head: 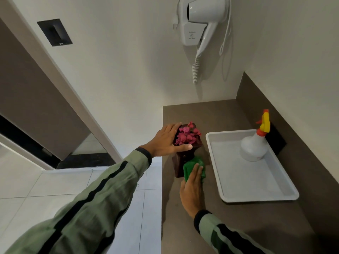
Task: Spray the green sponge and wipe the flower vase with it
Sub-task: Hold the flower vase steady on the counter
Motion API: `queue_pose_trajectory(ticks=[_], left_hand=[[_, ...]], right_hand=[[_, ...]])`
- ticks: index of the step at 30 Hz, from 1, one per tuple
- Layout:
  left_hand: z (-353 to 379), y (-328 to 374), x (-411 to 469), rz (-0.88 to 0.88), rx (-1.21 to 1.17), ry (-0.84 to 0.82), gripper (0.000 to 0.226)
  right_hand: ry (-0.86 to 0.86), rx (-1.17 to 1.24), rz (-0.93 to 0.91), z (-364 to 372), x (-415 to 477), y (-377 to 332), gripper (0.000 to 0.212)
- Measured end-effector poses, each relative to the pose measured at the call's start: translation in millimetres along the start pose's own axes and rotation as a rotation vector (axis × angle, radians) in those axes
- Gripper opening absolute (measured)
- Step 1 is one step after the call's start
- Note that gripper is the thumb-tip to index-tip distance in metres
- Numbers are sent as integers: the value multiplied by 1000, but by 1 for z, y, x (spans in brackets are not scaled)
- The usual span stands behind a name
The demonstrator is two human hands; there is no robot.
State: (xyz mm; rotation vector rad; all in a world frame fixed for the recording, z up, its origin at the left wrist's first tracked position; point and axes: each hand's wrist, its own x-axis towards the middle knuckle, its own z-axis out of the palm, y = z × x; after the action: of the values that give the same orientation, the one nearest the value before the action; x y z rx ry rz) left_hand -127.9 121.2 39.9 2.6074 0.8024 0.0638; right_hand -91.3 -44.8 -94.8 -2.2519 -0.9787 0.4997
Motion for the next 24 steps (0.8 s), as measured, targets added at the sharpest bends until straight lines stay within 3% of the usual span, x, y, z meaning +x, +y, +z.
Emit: queue_pose_trajectory(ticks=[8, 10, 13, 15, 18, 20, 24], left_hand=[[-2, 2, -2, -2, 81, -5, 131], [-3, 5, -1, -5, 66, -10, 127], [-3, 6, -1, -30, 31, -22, 111], [-3, 6, 0, -40, 3, -23, 100], [-3, 4, 1, -32, 11, -11, 94], [-2, 4, 1, -33, 40, -18, 98], [-2, 3, 1, -36, 37, -35, 107]], right_hand=[[-108, -349, -221, 2, -13, 14, 76], [-155, -447, -320, -1, -19, 14, 82], [-149, -492, -492, -3, -24, 14, 73], [-212, -281, -355, -8, -27, 12, 66], [87, 277, 16, -20, -39, -8, 57], [182, 519, 300, -33, -33, -21, 50], [68, 1032, 592, -52, 2, -43, 38]])
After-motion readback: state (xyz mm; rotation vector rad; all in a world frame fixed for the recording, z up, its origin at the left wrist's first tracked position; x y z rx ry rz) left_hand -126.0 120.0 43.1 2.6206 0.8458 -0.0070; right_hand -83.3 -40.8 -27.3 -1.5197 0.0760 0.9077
